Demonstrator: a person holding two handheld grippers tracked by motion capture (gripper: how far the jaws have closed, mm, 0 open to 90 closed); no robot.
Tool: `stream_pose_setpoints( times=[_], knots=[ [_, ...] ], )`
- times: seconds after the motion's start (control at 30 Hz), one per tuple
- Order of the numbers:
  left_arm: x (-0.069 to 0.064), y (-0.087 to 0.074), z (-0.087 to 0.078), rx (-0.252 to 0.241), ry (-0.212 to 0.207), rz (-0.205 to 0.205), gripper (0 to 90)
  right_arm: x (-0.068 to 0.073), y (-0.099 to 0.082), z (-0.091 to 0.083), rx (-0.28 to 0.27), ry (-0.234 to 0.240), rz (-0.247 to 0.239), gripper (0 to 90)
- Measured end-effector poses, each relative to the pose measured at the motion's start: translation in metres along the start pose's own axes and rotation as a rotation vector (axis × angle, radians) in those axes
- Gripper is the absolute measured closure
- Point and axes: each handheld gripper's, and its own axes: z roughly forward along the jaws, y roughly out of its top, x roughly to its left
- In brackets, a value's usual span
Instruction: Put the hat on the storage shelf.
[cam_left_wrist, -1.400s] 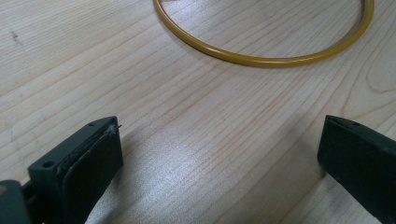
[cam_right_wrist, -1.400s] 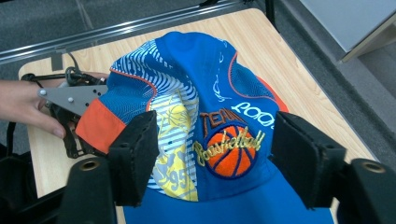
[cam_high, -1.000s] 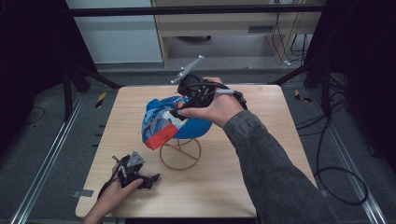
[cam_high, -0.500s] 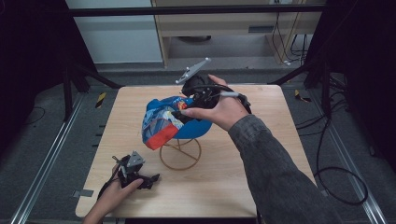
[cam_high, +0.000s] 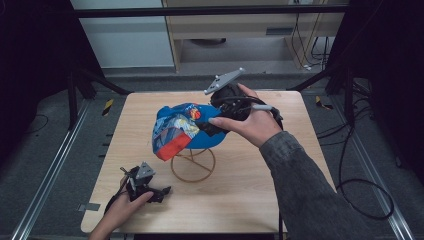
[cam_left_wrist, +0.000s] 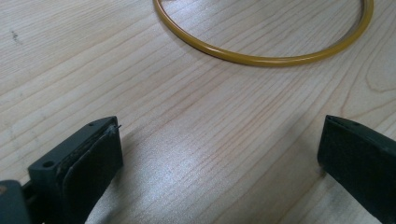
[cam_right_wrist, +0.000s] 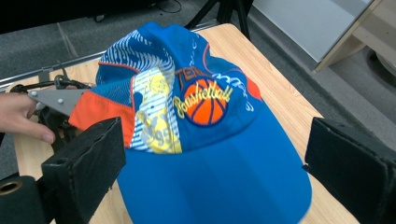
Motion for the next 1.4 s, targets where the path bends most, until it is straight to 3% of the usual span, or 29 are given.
stream_pose_setpoints(
  times=[0.6,1.4],
  knots=[
    [0.0,0.0,0.0,-0.001,0.001,0.001,0.0,-0.008,-0.039,-0.032,-0.018,-0.032,0.042,4.9],
    [0.0,0.0,0.0,0.001,0.003,0.005,0.0,-0.02,-0.078,-0.05,-0.014,-0.063,0.106,4.9]
  ],
)
